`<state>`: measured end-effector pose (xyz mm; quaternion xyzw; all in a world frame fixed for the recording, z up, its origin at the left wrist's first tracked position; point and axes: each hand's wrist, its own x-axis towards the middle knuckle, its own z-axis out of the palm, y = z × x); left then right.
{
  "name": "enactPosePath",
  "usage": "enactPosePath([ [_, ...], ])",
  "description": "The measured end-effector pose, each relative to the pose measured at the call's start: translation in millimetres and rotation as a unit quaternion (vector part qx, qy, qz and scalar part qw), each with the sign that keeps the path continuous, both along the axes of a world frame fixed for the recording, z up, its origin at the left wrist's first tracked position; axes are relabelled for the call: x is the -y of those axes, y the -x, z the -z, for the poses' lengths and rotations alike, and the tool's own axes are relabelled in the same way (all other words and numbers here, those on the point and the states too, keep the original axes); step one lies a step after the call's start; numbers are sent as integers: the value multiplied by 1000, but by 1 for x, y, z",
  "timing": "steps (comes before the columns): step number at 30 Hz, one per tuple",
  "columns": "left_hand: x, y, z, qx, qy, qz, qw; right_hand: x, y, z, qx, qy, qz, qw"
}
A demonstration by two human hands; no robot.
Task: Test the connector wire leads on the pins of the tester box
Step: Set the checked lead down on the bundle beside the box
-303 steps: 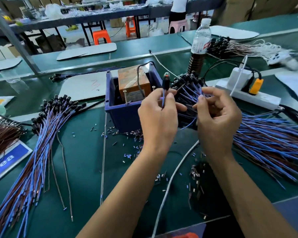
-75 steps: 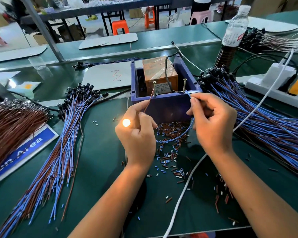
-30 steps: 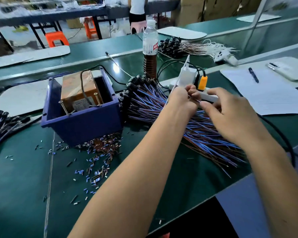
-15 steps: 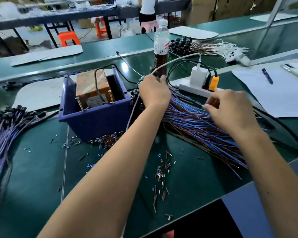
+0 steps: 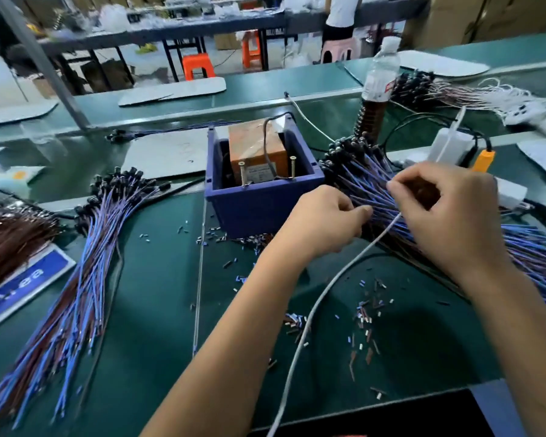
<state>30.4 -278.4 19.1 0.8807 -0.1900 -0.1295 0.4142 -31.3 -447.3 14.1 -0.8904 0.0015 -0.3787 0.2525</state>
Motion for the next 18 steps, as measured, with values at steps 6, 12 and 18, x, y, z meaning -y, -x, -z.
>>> enactPosePath([
  [6, -121, 9, -1, -91, -89, -45, 991, -125, -15, -11, -122, 78, -288, 947],
  [12, -205, -21, 21, 84, -310, -320, 891, -245, -61, 8, -278, 200, -293, 892],
  [18, -256, -66, 48, 164, -363, -447, 801, -305, -94, 32, -357, 233, -250, 869],
])
